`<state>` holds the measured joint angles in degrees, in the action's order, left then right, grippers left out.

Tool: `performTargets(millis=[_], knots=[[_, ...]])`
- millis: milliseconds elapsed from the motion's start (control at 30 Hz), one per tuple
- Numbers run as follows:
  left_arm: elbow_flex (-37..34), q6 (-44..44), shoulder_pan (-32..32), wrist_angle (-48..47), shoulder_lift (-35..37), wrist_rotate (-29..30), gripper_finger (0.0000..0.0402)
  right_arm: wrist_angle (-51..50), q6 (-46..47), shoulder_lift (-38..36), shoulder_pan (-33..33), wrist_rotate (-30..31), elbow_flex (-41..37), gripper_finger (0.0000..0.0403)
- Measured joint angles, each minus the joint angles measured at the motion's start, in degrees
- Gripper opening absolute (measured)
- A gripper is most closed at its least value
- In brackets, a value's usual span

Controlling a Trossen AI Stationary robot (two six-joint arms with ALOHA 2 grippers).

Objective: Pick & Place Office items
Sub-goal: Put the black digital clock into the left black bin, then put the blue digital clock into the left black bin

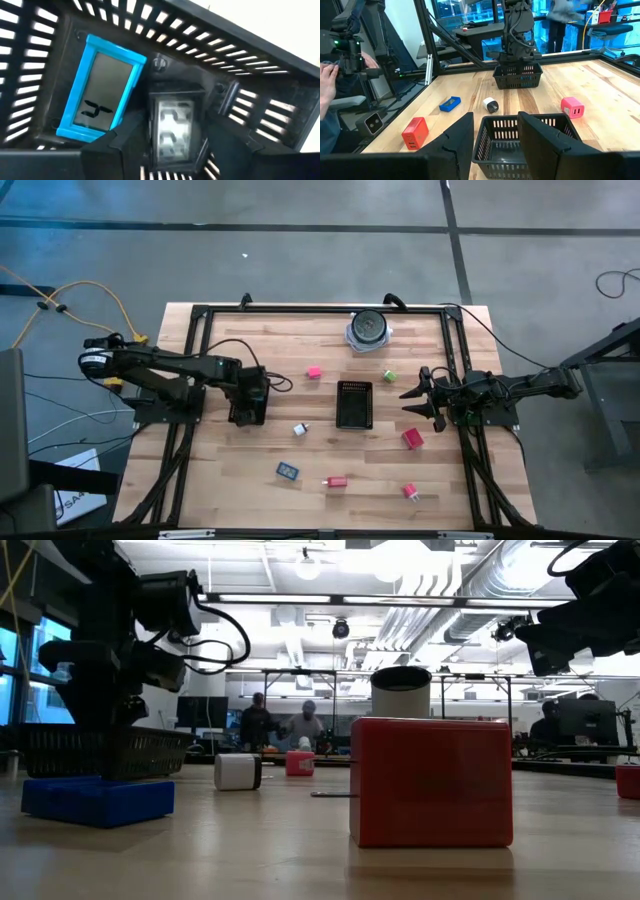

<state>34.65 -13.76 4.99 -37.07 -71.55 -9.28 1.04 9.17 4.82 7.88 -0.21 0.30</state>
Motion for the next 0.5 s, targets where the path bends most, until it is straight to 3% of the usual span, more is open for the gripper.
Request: performTargets(millis=[500], knots=[[0.04, -0.23, 0.73, -0.15, 0.65, -1.97, 0.0219, 0.00, -0.01, 0.00, 0.00, 0.00, 0.01, 0.0140]])
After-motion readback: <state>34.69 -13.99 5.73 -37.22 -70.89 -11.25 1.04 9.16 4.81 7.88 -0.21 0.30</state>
